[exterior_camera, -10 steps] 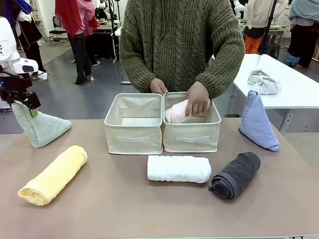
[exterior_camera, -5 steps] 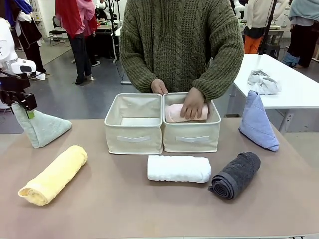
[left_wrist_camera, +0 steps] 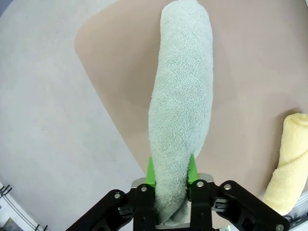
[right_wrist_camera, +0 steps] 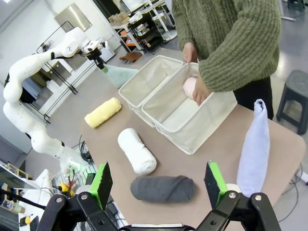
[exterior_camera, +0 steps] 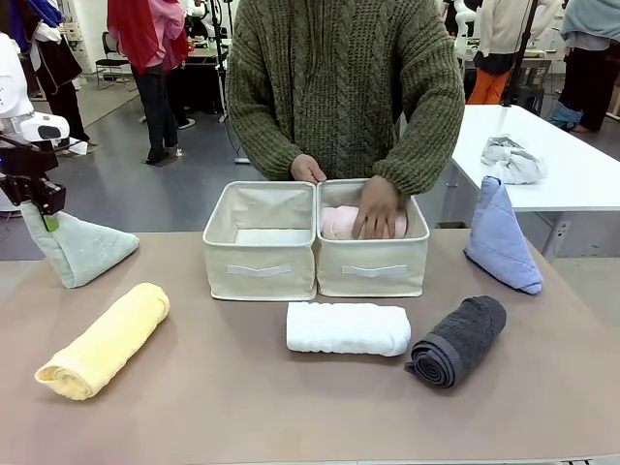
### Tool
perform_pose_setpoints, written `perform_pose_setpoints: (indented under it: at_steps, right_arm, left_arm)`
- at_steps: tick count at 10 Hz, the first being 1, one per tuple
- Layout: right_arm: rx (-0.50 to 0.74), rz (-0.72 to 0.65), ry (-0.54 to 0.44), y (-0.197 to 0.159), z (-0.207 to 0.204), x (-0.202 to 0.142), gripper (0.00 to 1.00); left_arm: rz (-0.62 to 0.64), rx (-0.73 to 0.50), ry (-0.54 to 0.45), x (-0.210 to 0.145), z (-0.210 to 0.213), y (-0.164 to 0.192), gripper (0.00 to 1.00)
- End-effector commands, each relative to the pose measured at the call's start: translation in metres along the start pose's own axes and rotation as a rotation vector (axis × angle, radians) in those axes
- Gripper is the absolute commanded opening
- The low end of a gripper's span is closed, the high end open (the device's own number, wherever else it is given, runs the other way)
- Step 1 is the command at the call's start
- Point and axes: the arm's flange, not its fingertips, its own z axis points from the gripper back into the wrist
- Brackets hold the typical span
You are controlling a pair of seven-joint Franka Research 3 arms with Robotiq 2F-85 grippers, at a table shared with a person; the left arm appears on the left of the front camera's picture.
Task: Sort the towels based on their folding style.
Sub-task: Pick up one triangle-folded towel and place it in the left Fabric basket.
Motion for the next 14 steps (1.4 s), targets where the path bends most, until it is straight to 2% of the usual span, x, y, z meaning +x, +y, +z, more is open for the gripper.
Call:
perform_pose_setpoints:
  at_steps: [1,3,5,6,8,10,12,13,14]
  right_arm:
    - [0.013,0.011,-0.008,-0.001,-0.001,-0.001,1.00]
    - [0.013,0.011,-0.008,-0.001,-0.001,-0.001,1.00]
    - [0.013,0.011,-0.008,-0.001,-0.001,-0.001,1.00]
    - [0.013,0.011,-0.008,-0.001,-0.001,-0.001,1.00]
    - [0.013,0.011,-0.008,-0.001,-0.001,-0.001,1.00]
    - [0.013,0.011,-0.008,-0.001,-0.001,-0.001,1.00]
    - [0.013,0.011,-0.008,-0.001,-0.001,-0.001,1.00]
    - [0.013,0.011,-0.008,-0.001,-0.001,-0.001,1.00]
    - [0.013,0.011,-0.008,-0.001,-0.001,-0.001,1.00]
  left_arm:
    - [-0.015,-0.030,0.021,-0.001,0.008,0.004,0.00]
    - [-0.016,-0.031,0.033,-0.005,0.016,0.001,0.00]
    - [-0.045,-0.043,0.032,-0.021,0.046,-0.005,0.00]
    - [-0.137,-0.065,0.092,-0.038,0.074,-0.011,0.00]
    - [-0.269,-0.036,0.044,-0.090,0.137,-0.028,0.00]
    - [-0.298,-0.007,0.029,-0.129,0.172,-0.038,0.00]
    - [-0.314,-0.036,0.063,-0.145,0.169,-0.041,0.00]
    - [-0.254,-0.083,0.076,-0.148,0.154,-0.033,0.00]
    - [-0.298,-0.027,0.040,-0.147,0.191,-0.044,0.00]
